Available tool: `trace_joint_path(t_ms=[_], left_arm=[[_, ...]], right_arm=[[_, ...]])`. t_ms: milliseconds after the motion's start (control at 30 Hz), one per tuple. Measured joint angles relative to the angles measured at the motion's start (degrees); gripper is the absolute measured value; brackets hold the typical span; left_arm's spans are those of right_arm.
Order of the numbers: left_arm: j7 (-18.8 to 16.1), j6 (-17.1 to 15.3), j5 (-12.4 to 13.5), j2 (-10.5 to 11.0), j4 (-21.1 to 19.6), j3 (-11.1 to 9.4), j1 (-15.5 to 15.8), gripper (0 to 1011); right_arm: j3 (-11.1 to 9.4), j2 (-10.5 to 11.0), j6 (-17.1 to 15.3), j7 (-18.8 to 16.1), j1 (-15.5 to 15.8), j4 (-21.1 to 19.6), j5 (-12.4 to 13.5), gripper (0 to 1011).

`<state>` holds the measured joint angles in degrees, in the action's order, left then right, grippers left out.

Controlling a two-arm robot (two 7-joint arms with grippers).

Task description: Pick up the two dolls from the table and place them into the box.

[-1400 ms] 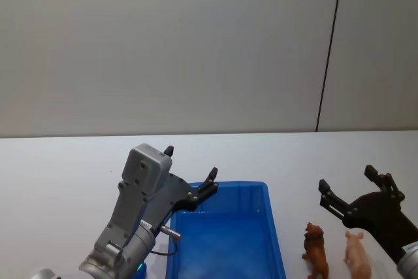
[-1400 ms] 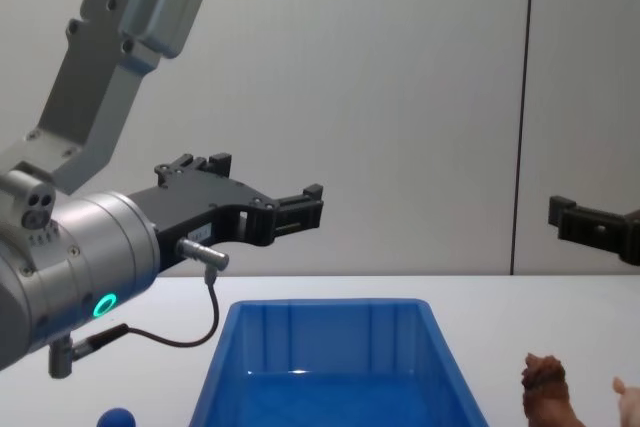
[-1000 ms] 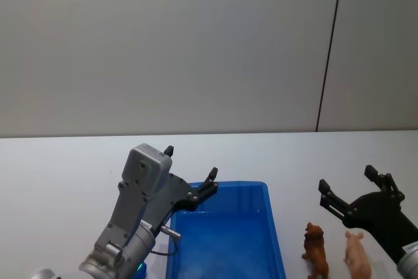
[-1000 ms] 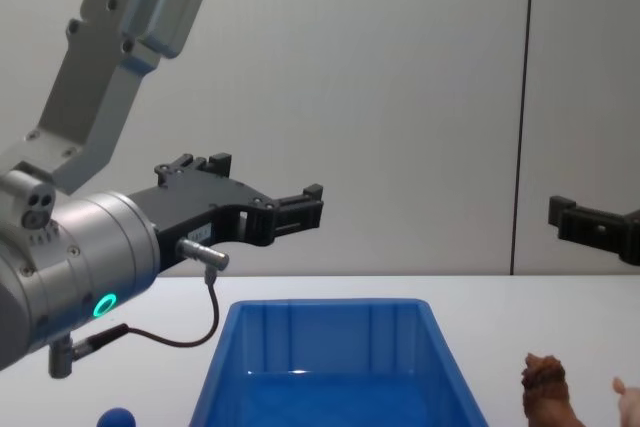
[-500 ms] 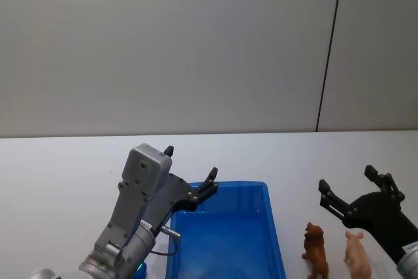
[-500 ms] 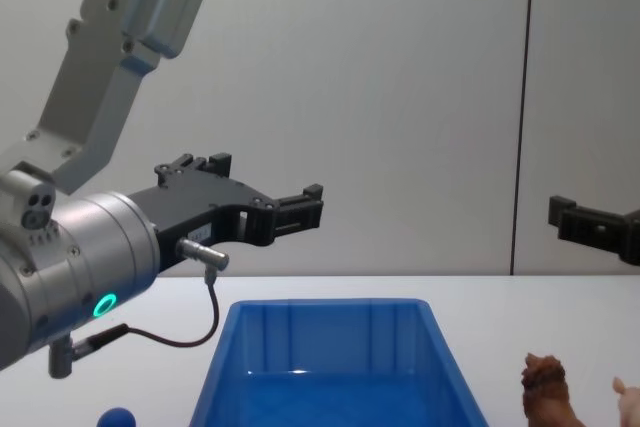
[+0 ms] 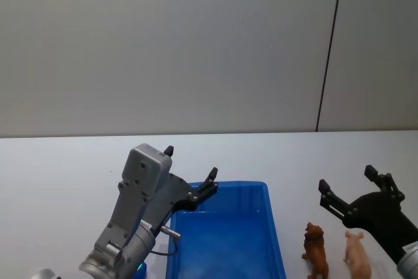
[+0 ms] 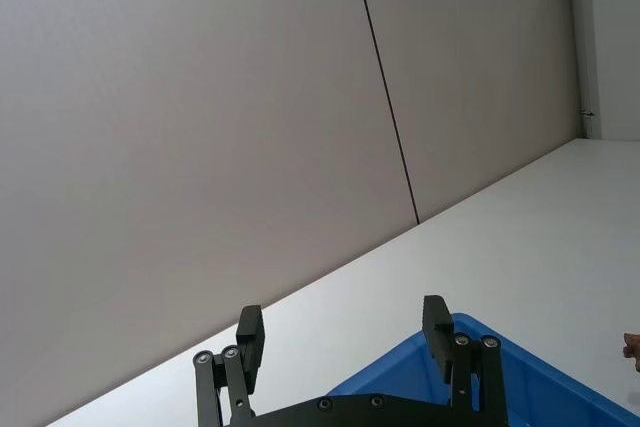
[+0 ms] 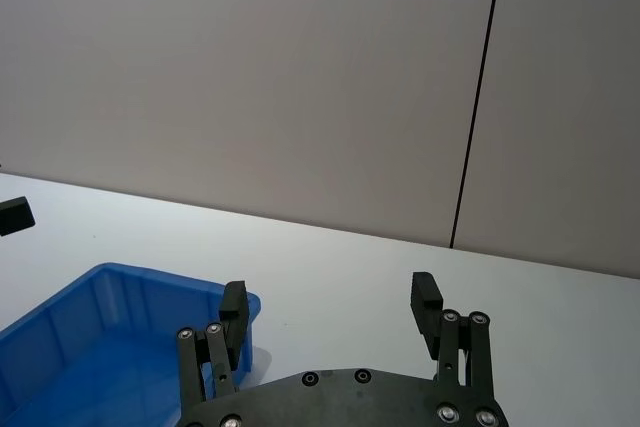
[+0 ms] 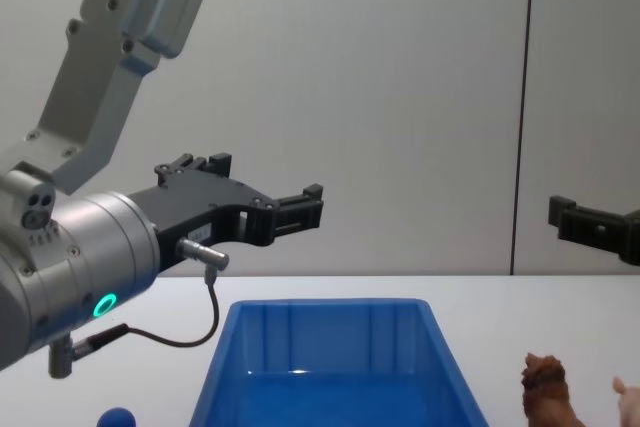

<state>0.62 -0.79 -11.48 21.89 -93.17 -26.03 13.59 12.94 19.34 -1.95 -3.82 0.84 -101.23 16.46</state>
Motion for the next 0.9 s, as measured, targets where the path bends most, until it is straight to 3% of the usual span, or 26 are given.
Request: trace_joint_path(t_ms=[567,900], left_arm=[[0.0,0.0,0.0,0.0,0.0,0.0,0.0,1001],[0.0,0.0,0.0,0.0,0.0,0.0,0.0,1001]], right_arm=[[-0.1,0.1,-0.3,0.1,0.1,0.0,0.1,1001],[-0.5,0.2,-2.5,2.5,1.2,0.2,0.7,1001]])
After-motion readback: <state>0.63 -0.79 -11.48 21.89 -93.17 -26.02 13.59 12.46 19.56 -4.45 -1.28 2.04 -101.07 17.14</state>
